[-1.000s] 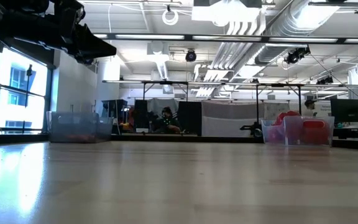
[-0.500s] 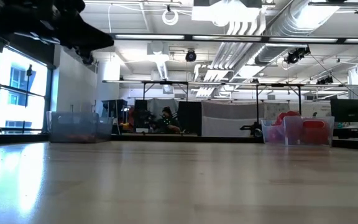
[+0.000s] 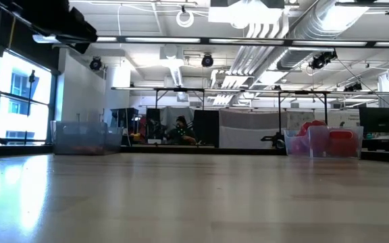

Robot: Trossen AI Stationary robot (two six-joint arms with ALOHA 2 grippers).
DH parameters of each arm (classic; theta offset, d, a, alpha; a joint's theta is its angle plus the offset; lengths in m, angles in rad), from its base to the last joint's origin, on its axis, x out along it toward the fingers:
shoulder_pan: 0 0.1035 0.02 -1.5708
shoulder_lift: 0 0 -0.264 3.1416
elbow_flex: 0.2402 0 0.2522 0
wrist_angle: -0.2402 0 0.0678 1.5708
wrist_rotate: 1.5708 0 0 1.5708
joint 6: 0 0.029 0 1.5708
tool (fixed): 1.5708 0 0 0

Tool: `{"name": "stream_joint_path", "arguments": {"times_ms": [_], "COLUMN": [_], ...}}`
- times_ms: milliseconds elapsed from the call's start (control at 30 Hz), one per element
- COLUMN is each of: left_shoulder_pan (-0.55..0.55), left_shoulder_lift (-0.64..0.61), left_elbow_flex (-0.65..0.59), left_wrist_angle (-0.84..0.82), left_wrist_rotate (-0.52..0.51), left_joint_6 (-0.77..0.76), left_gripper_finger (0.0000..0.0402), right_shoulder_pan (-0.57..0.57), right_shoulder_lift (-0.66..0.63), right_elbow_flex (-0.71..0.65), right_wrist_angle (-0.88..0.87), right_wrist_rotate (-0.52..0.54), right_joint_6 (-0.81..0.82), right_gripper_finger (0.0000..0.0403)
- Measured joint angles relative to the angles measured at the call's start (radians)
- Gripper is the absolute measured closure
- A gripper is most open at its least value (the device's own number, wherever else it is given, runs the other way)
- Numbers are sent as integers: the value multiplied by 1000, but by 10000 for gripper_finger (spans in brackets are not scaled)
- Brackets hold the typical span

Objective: Sort produce into baskets
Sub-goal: Put the tomato into the bottom black bin

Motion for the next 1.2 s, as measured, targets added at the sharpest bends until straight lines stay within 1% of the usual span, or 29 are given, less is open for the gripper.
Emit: {"name": "stream_joint_path", "arguments": {"times_ms": [167,367,500,600,900,1067,1200], "left_shoulder_pan": [-148,-316,-427,-499,-681,-742,-762], "left_shoulder_lift": [107,266,386,473,727,851,930], "left_elbow_flex": [54,140,232,318,577,632,653], "left_wrist_angle": [-85,-210,-338,-436,-722,-788,-852], "left_wrist_rotate": [-82,-158,-217,-237,-235,-137,-95], "left_joint_6": [-62,-210,-320,-398,-554,-608,-642], "left_gripper_finger": [392,389,370,348,270,241,235], "right_shoulder_pan": [-35,-76,-92,-98,-98,-98,-98], "right_shoulder_lift": [0,0,0,0,0,0,0], "right_elbow_flex": [0,0,0,0,0,0,0], "right_wrist_angle": [2,8,8,8,8,8,8], "right_wrist_rotate": [76,89,89,89,89,89,88], "right_joint_6": [-86,-167,-196,-205,-205,-205,-205], "right_gripper_finger": [403,403,403,403,403,403,403]}}
